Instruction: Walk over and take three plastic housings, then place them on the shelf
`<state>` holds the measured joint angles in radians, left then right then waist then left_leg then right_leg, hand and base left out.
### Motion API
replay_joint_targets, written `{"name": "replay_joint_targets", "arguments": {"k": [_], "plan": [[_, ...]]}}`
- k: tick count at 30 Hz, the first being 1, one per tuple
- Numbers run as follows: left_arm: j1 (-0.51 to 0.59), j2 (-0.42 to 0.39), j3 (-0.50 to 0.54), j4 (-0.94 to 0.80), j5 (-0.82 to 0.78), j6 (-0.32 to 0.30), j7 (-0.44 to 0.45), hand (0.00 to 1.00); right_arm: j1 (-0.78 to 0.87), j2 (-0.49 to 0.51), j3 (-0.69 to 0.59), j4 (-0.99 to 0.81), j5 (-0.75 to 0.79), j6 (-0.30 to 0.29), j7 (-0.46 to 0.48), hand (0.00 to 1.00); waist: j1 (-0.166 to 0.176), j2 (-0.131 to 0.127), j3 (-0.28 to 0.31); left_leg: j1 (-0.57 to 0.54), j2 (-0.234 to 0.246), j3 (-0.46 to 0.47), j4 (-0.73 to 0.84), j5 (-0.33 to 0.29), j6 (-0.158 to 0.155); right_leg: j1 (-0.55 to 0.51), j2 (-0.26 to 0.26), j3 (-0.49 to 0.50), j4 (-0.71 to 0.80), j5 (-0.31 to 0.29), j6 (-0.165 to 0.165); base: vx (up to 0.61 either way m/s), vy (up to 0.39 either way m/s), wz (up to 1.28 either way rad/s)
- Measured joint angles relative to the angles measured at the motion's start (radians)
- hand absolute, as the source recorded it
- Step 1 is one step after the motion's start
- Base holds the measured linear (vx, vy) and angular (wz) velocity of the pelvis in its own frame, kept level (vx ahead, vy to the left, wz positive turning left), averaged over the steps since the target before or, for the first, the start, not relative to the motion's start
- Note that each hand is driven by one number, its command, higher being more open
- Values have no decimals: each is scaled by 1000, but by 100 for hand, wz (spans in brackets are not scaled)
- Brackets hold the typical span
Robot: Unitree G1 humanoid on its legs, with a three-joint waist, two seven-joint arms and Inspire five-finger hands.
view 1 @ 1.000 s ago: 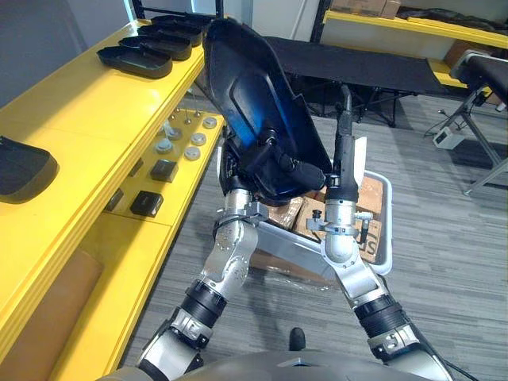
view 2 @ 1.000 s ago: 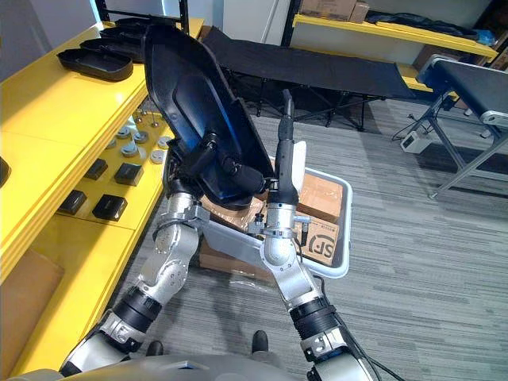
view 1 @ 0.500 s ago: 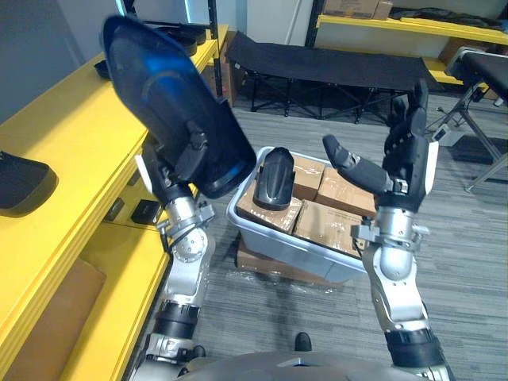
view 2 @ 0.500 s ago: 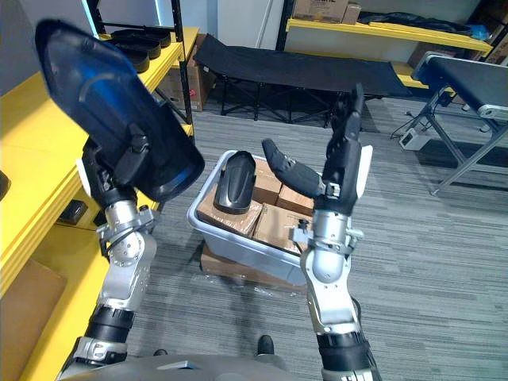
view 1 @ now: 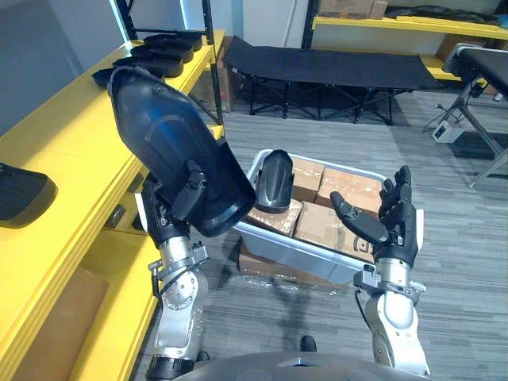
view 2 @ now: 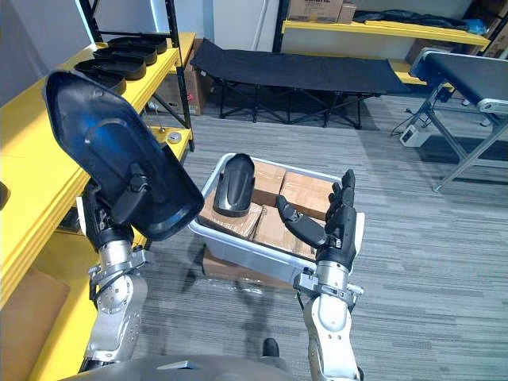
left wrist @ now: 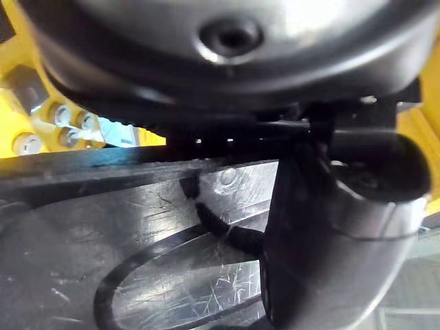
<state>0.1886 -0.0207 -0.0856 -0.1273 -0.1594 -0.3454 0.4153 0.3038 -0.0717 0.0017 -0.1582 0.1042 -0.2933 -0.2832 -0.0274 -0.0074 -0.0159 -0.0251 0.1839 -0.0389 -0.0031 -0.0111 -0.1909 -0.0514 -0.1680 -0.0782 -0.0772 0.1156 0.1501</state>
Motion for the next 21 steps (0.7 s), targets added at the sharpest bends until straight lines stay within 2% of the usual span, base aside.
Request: {"name": "replay_joint_targets", "arguments": {"k": [2, 6, 8, 12, 13, 16, 18, 21], "plan": [[14, 2, 20, 0, 3, 0, -3, 0, -1, 0, -10, 8, 12, 0, 18, 100, 1, 4, -3, -2, 0, -4, 0, 0, 0, 1, 0, -4, 0, -1, 1, -8, -2, 7], [18, 2, 54, -15, 5, 0, -6, 0, -13, 3, -19, 26, 138, 0, 67, 100, 7, 10, -5, -13, -2, -48, 2, 1, 1, 22, -2, -47, 0, -8, -2, -6, -5, 32], [20, 2, 72, -68, 5, 1, -14, 0, -45, 5, -15, 59, 166, 1, 86, 100, 23, 11, -5, -41, -5, -89, 17, 3, 0, 27, -3, -85, 0, -11, -4, -9, -6, 47], [65, 1, 132, -183, 14, 2, -17, 0, -152, 0, 76, 152, 198, 10, 144, 100, 69, 19, -4, -58, -15, -155, 21, 13, 0, 57, -7, -147, 0, -18, -3, -1, -6, 51], [89, 1, 165, -210, 14, 2, -20, 0, -194, -13, 136, 169, 226, 23, 173, 100, 105, 22, -4, -62, -23, -190, 24, 14, 0, 77, -10, -180, 0, -26, -1, 3, 4, 57], [122, -2, 224, -232, 9, 1, -21, 0, -254, -22, 199, 188, 220, 24, 210, 100, 139, 22, -3, -76, -30, -223, 33, 15, 1, 90, -13, -213, 0, -32, 0, 2, 6, 43], [155, -2, 283, -235, 8, 1, -24, 0, -311, -19, 249, 209, 218, 32, 230, 100, 177, 20, -3, -78, -42, -256, 33, 16, 2, 112, -19, -248, 0, -43, 5, 6, 8, 45], [182, -6, 327, -235, 4, 0, -40, 0, -346, -18, 258, 215, 217, 32, 227, 100, 203, 11, -5, -93, -55, -293, 33, 19, 10, 117, -28, -288, 8, -61, 5, 0, 11, 40]]}}
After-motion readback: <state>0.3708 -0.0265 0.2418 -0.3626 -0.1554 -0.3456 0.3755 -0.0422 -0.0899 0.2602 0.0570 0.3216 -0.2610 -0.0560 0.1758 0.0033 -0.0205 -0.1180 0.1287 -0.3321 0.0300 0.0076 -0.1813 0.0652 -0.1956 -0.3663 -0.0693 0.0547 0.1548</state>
